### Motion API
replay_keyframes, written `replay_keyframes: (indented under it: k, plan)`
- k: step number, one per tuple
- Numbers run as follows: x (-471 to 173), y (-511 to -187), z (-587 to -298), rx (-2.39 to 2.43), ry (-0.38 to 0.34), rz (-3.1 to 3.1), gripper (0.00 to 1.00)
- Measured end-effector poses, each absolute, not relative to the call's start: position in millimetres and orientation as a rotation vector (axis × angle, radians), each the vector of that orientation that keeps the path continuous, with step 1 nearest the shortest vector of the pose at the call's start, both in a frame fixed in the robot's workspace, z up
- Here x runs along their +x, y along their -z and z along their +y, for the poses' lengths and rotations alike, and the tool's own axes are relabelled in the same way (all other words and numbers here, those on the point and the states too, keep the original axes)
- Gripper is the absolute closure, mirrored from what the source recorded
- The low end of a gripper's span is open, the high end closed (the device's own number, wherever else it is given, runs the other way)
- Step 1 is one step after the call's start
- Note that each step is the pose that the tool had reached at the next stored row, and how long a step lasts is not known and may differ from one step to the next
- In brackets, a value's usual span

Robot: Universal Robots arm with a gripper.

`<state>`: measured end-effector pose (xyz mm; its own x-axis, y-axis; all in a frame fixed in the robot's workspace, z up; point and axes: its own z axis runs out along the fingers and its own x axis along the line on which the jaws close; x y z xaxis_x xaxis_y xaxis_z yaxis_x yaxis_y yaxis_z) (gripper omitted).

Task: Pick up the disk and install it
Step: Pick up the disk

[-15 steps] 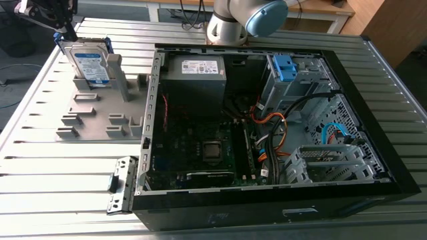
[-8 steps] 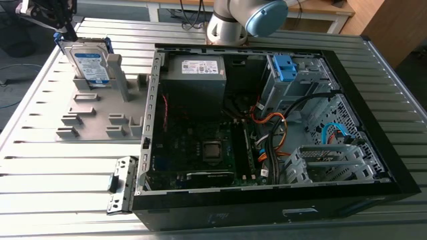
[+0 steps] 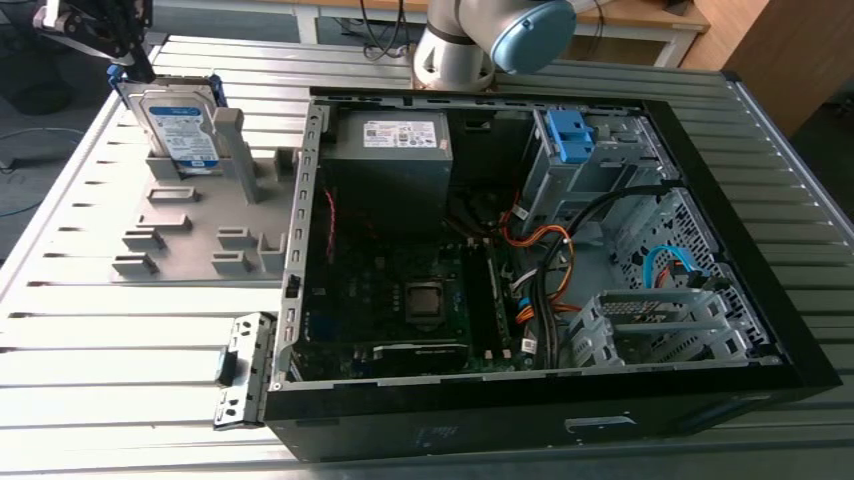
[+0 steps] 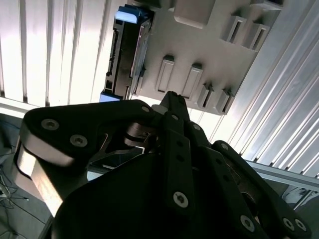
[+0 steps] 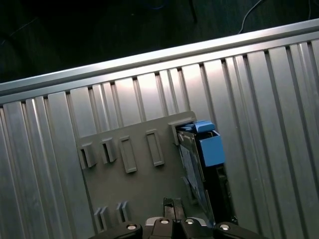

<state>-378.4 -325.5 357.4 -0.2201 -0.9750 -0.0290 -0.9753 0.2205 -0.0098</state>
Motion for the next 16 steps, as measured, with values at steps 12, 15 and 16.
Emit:
replay_keyframes:
  k: [12,15,16]
  plan:
    - [-378.4,-357.5,-325.5,-1.987,-0.017,2.396,0.89]
    - [-378.4,-357.5,-325.5,-1.997,-0.017,2.388,0.89]
    - [-378.4,-357.5,-325.5,-2.001,-0.017,2.385,0.89]
